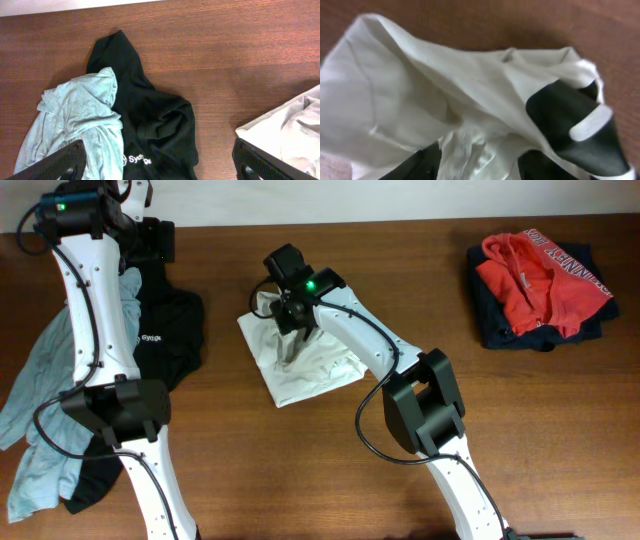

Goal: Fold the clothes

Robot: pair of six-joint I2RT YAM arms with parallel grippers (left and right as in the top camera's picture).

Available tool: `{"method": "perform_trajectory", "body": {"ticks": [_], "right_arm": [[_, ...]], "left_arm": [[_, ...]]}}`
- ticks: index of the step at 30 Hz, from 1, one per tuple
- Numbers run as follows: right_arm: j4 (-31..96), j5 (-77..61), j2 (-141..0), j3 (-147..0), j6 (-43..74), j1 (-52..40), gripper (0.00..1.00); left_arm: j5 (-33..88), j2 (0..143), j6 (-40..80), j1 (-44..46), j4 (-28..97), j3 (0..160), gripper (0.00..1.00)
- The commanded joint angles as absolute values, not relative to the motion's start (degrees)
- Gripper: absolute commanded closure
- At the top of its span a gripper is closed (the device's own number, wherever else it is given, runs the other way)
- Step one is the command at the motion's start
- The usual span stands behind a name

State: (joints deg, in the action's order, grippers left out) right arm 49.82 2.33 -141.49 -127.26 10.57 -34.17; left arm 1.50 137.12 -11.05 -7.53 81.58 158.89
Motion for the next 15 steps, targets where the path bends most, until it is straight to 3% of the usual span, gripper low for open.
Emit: {"method": "perform_trajectory", "body": {"ticks": [1,7,11,15], "right_arm": [[49.08,4.62,-140.94,-126.85,11.49,-33.95,0.50],[49.06,5.23,-141.18,-126.19,11.49,-33.87,0.54],[48.58,5.21,-141.69,-125.51,11.49,-33.54,0.69],[47.90,5.21,-142.08,-125.51,11.42,-33.34,0.92]], "left_arm": [[2.15,134.89,-10.52,-7.68,81.67,159.11,0.07],[2.15,134.89,-10.50,-7.68,81.71,159.11,0.07],[2.15,134.89,-10.50,-7.68,81.89,159.11,0.07],[2.15,134.89,-10.50,-7.68,81.89,159.11,0.07]]}}
